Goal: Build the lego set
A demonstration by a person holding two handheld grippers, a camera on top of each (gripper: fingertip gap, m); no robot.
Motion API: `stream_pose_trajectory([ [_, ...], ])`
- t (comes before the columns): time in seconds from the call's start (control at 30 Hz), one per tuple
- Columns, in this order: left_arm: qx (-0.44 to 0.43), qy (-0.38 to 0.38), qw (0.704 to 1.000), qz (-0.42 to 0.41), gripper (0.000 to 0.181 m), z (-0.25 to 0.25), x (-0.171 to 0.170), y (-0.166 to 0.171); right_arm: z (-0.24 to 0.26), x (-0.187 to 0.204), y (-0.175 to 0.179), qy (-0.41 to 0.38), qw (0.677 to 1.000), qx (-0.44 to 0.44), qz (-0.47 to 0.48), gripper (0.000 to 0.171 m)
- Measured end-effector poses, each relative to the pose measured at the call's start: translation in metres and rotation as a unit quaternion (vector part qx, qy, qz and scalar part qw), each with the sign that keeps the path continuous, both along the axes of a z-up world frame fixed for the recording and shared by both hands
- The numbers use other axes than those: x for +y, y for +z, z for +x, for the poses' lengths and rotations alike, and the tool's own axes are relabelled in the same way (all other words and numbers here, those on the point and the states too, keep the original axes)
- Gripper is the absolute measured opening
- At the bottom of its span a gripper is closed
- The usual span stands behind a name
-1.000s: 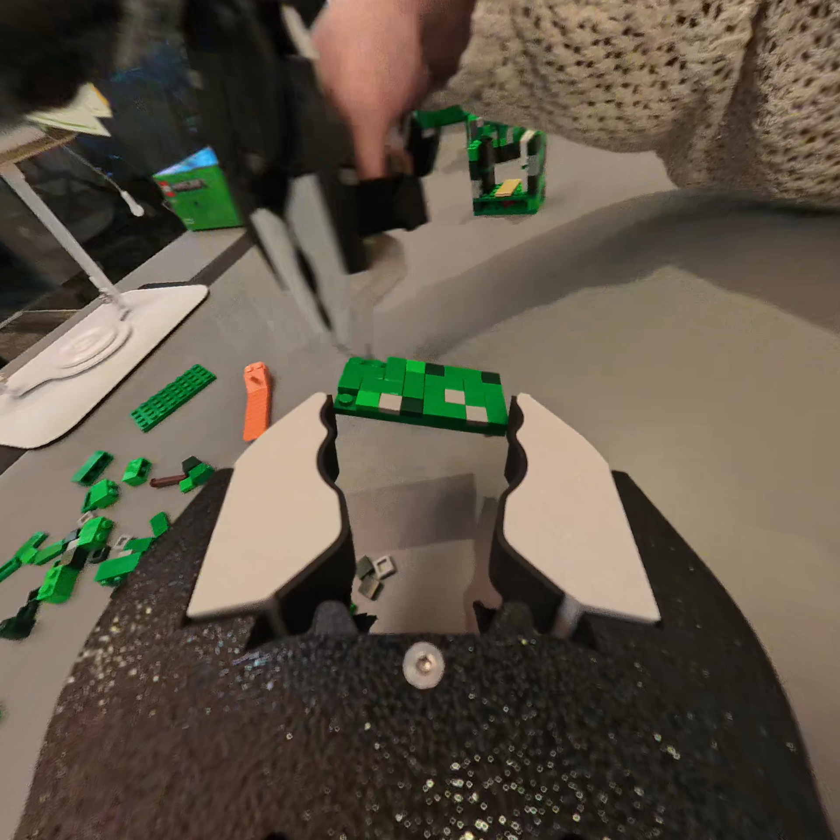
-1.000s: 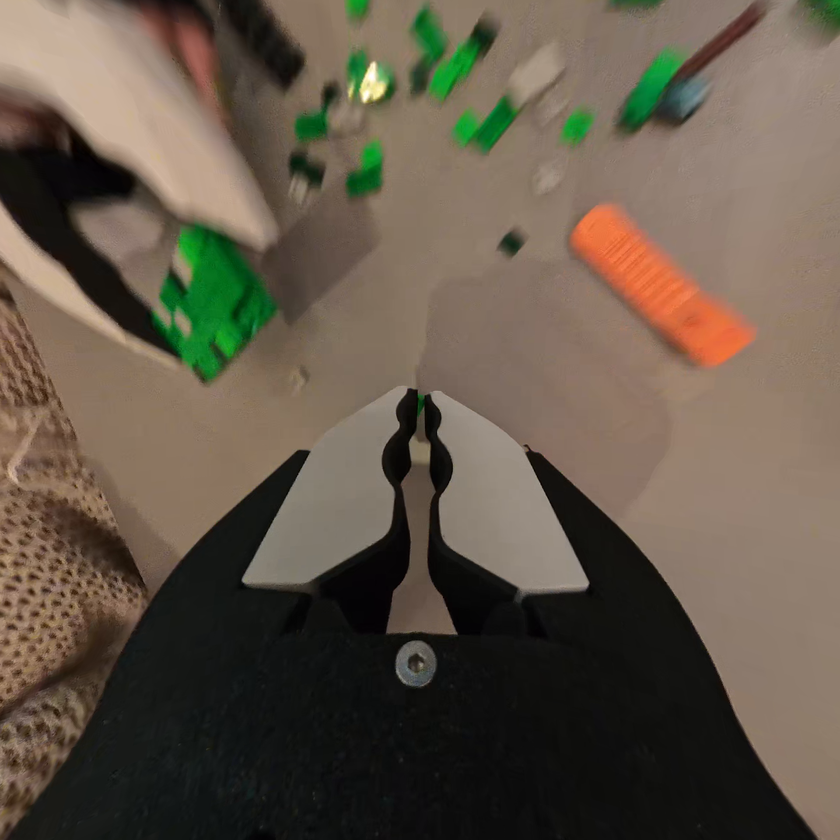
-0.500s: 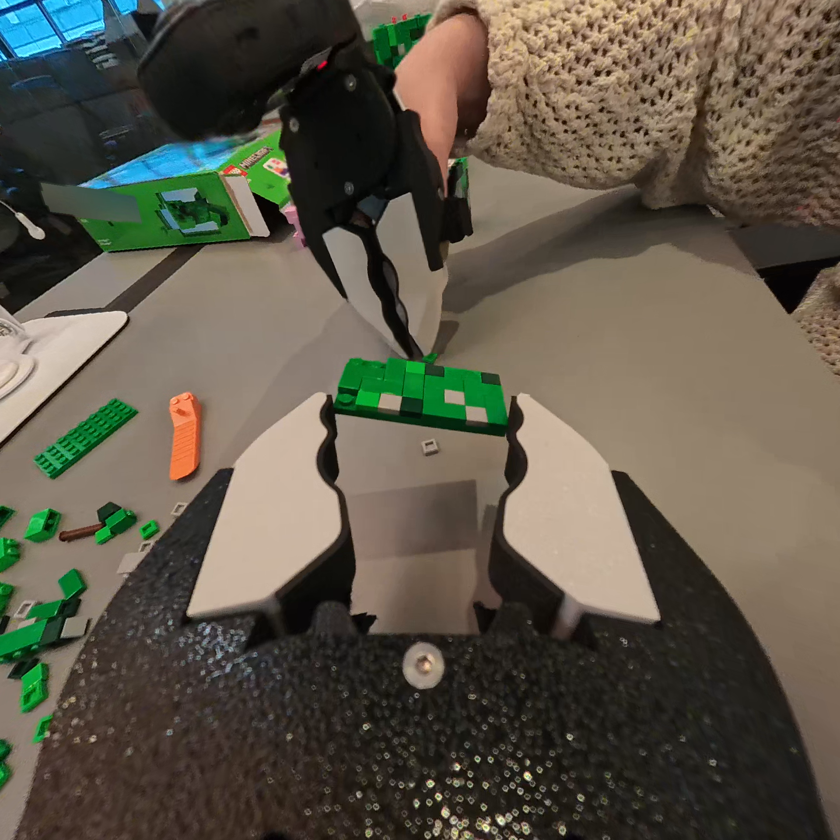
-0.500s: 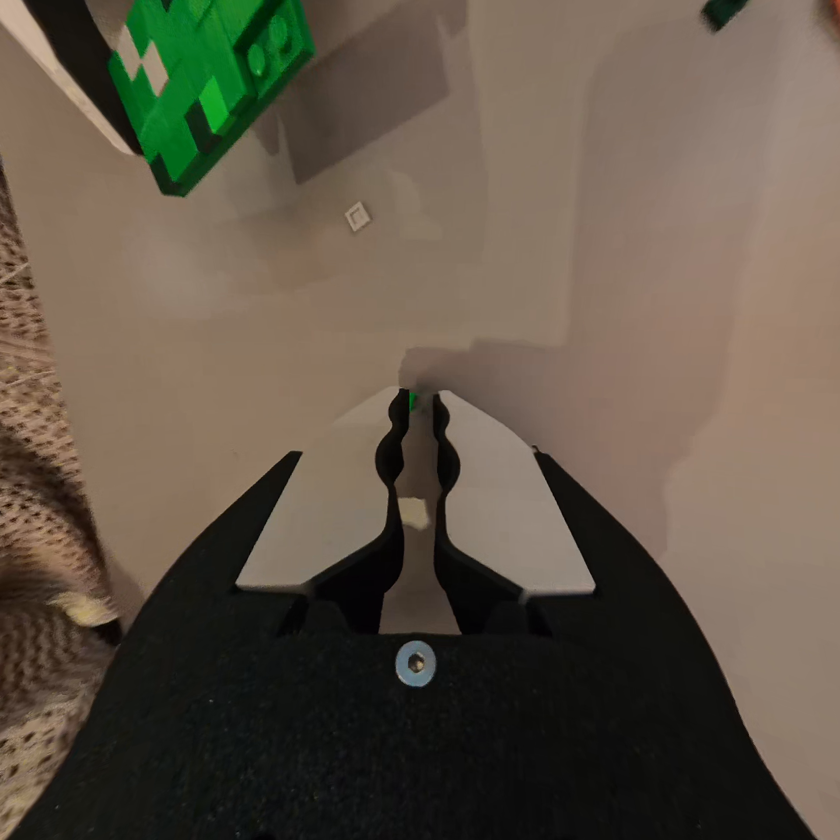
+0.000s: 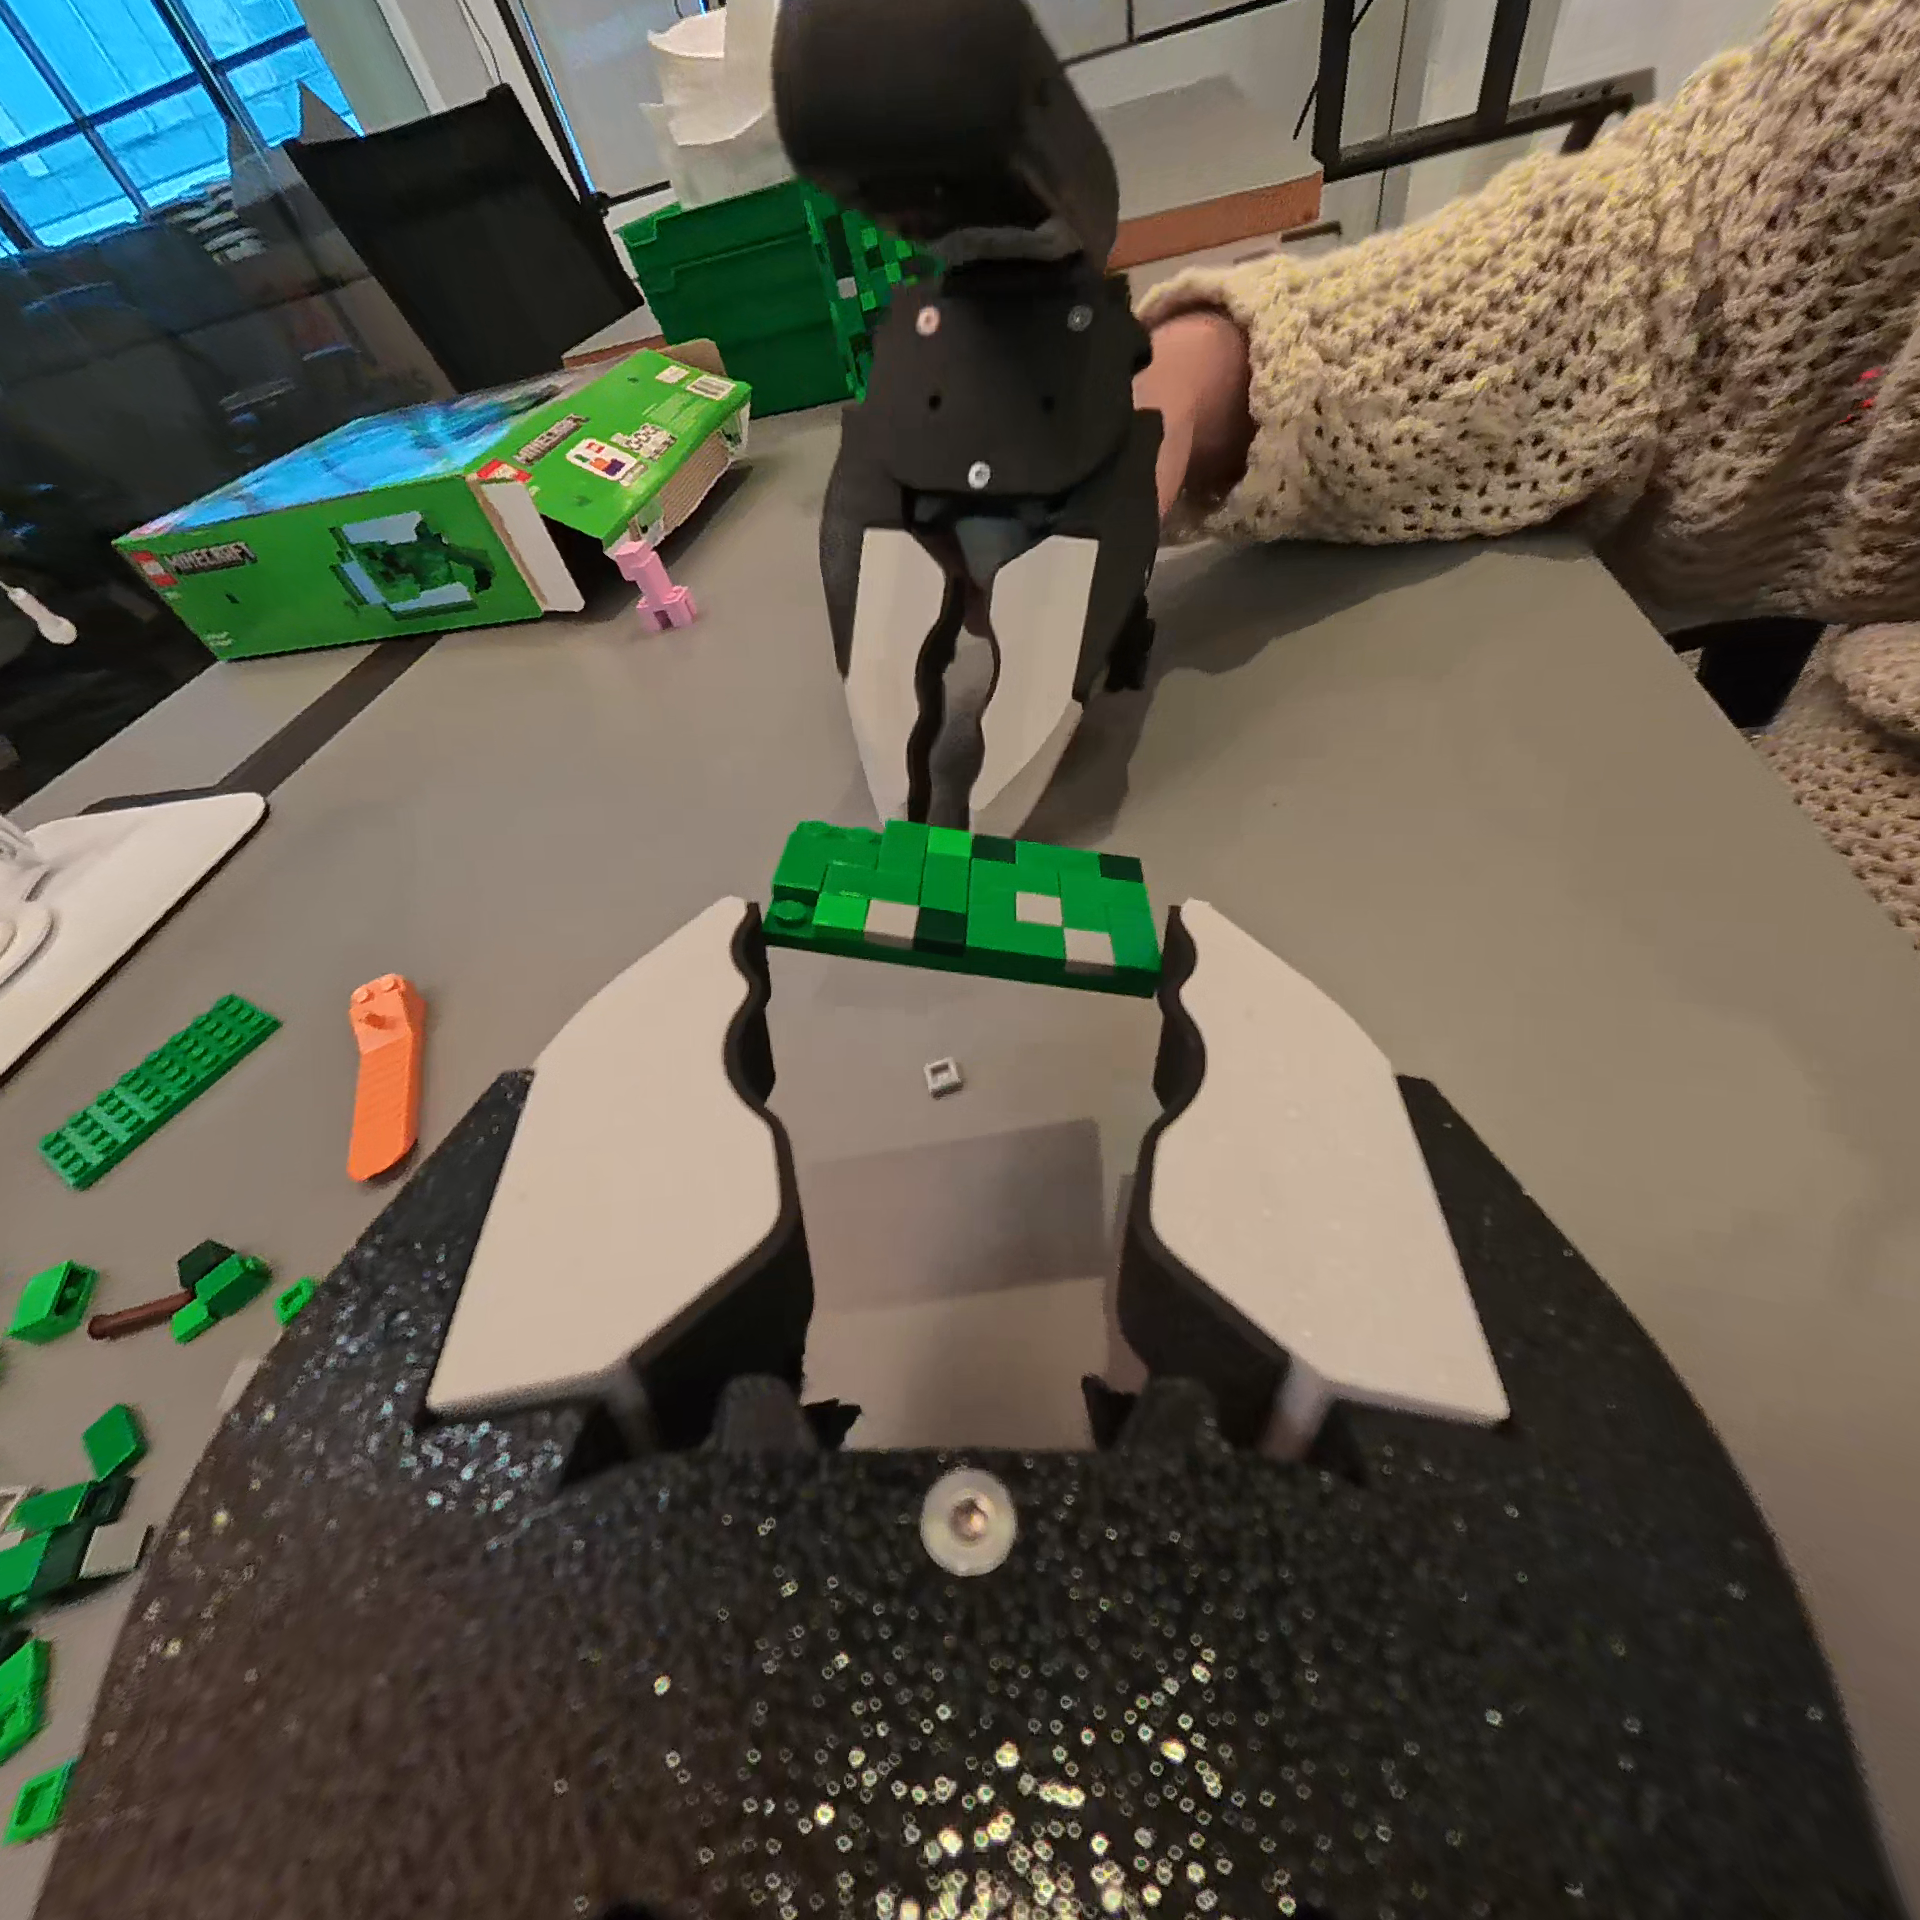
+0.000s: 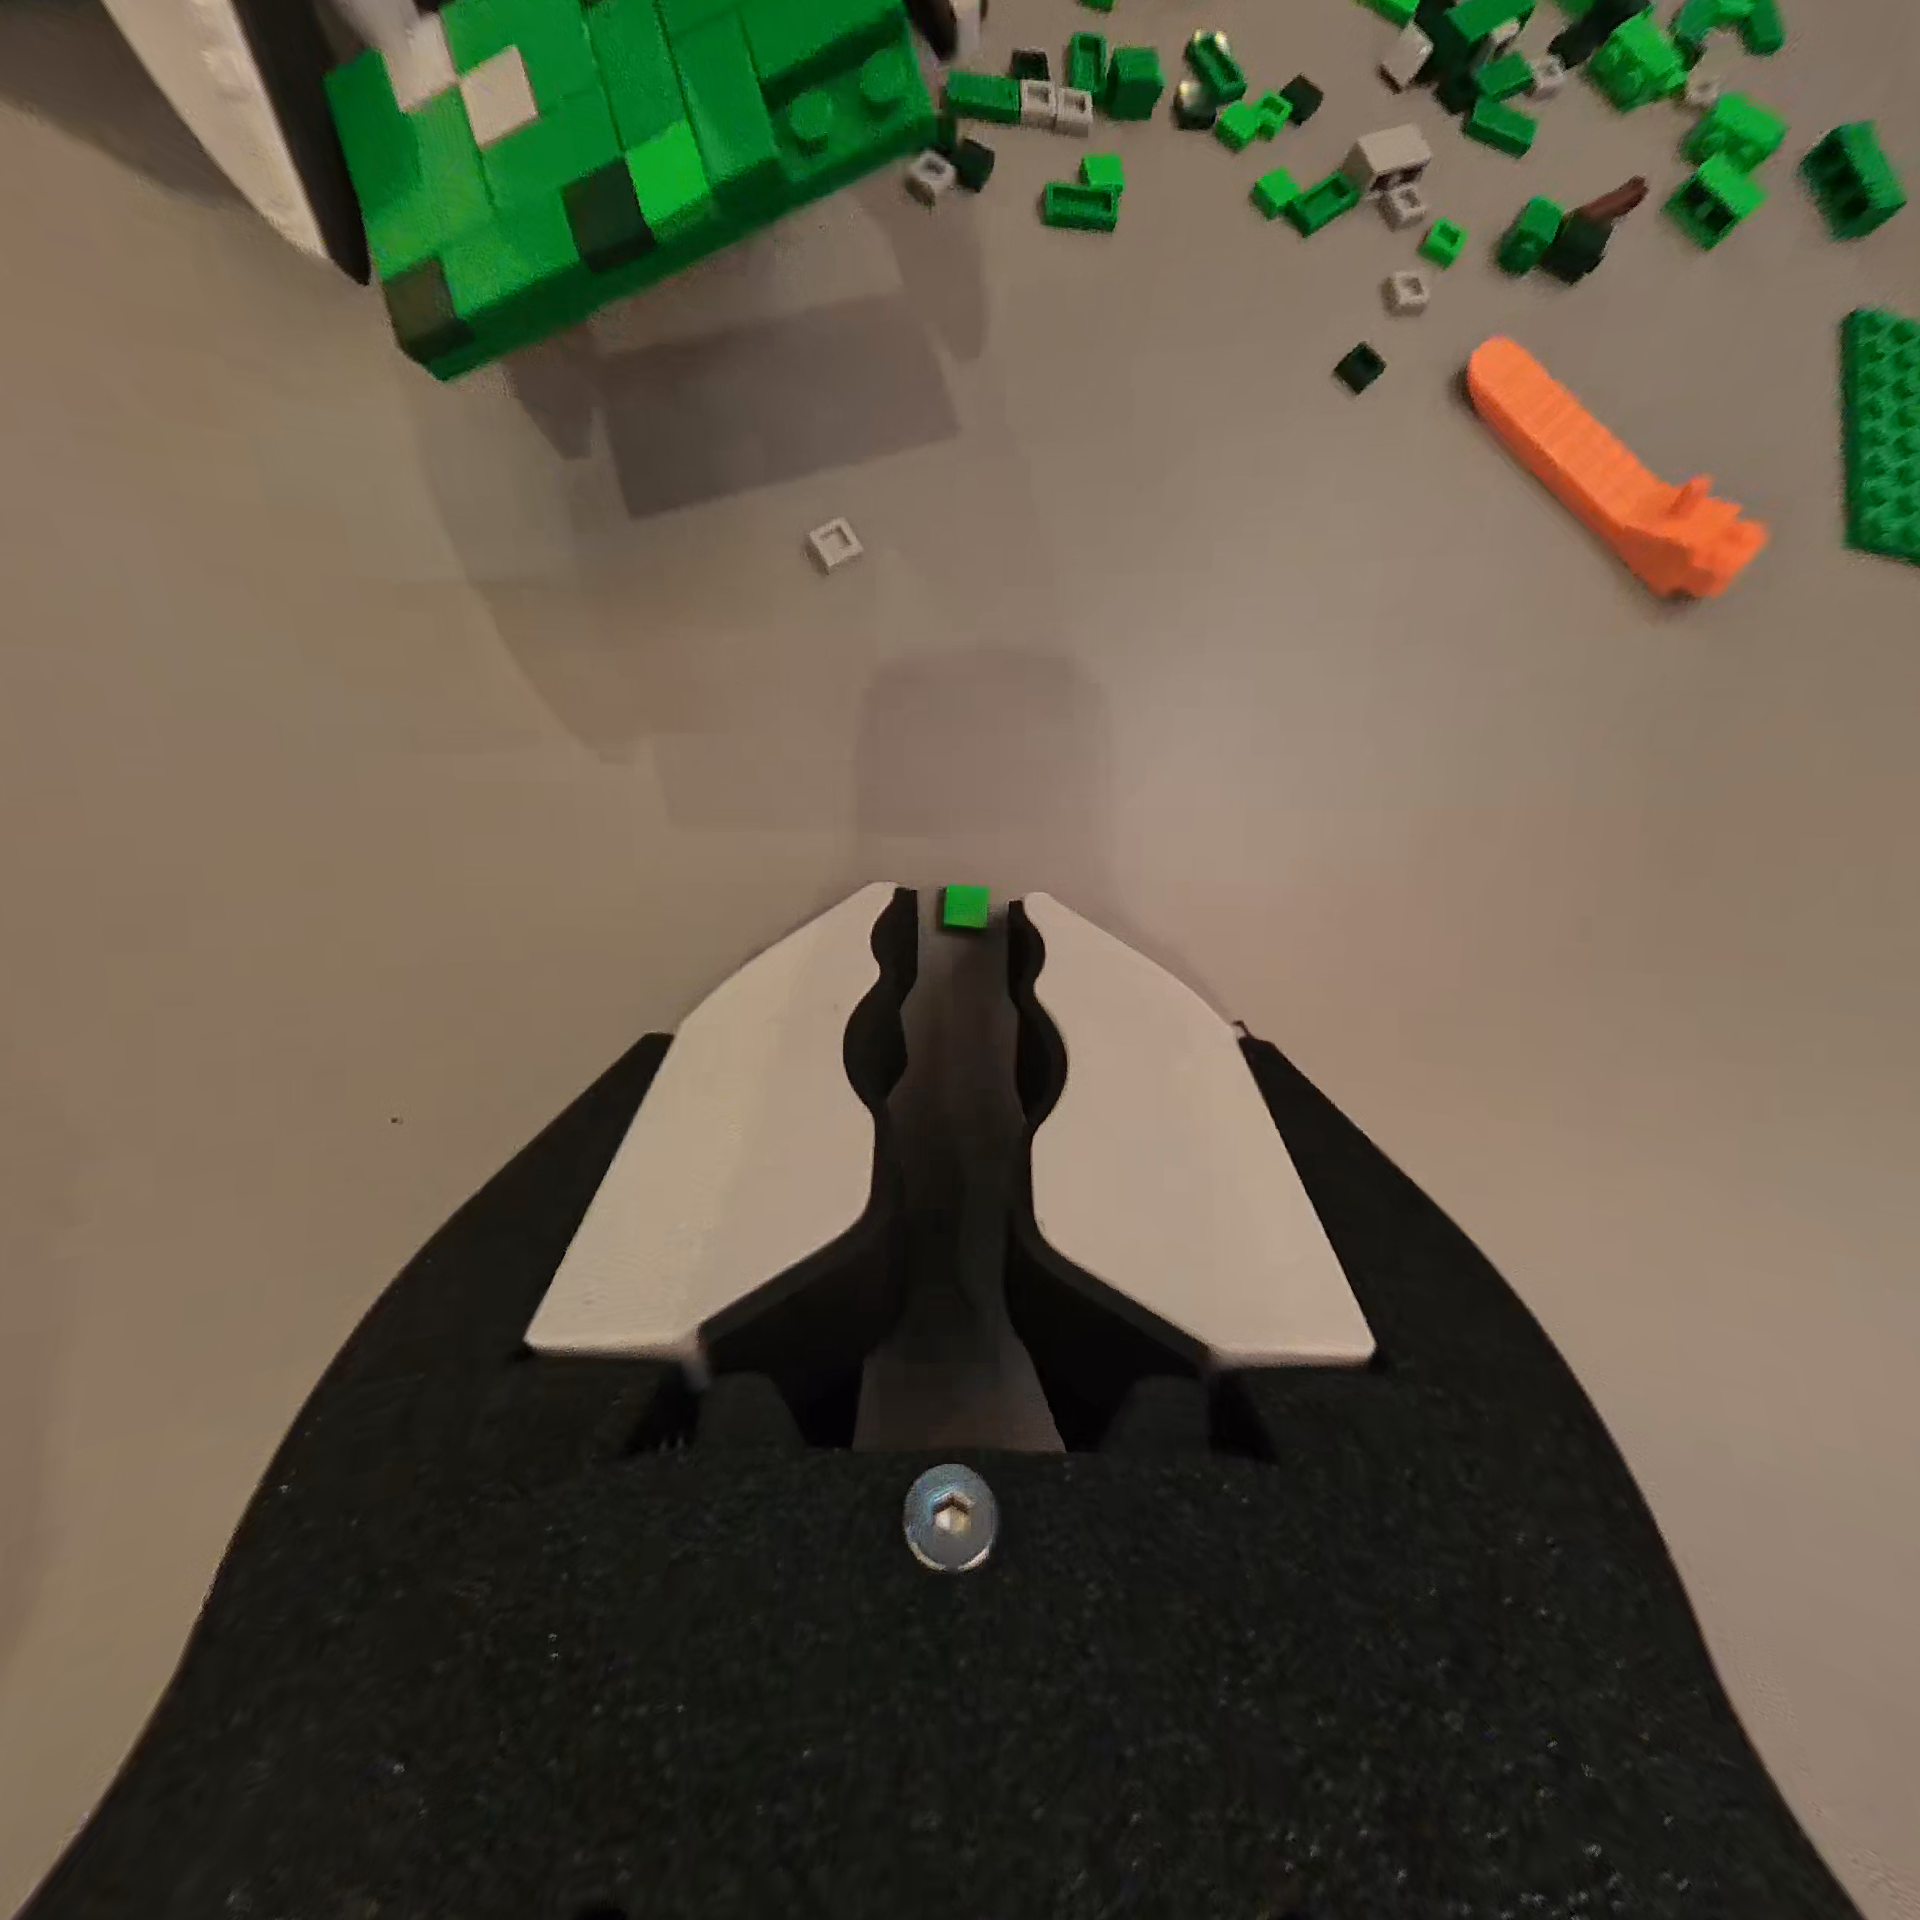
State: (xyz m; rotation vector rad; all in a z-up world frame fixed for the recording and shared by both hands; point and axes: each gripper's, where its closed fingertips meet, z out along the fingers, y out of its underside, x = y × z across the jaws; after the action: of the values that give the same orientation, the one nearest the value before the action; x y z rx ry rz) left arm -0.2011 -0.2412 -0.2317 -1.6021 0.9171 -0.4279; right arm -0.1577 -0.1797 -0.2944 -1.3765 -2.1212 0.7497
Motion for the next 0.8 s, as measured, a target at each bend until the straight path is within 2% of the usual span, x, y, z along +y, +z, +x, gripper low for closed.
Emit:
stream_pose_trajectory([
  [0.1, -0.008, 0.001, 1.0, 0.0, 0.072, -0.001, 0.0, 0.002, 0.0, -0.002, 0.0, 0.004, 1.0, -0.004, -0.026, 0.017],
  [0.23, -0.011, 0.002, 1.0, 0.004, 0.072, -0.001, 0.001, 0.003, 0.0, 0.0, -0.001, 0.009, 1.0, -0.006, -0.005, 0.008],
  [0.43, -0.005, -0.002, 1.0, 0.026, 0.072, 0.003, 0.0, 0.005, -0.001, 0.001, 0.001, 0.022, 1.0, 0.002, 0.02, 0.007],
  [0.5, -0.004, -0.003, 0.999, 0.032, 0.072, 0.005, 0.0, 0.006, -0.005, -0.003, 0.016, 0.036, 0.998, 0.038, 0.042, 0.007],
  [0.63, -0.008, 0.001, 0.999, 0.039, 0.072, 0.011, 0.0, 0.008, -0.014, -0.026, 0.068, 0.099, 0.984, 0.13, 0.076, 0.007],
  [0.8, -0.032, -0.001, 0.998, 0.062, 0.072, 0.017, -0.002, 0.016, -0.02, -0.049, 0.1, 0.167, 0.972, 0.129, 0.099, 0.007],
])
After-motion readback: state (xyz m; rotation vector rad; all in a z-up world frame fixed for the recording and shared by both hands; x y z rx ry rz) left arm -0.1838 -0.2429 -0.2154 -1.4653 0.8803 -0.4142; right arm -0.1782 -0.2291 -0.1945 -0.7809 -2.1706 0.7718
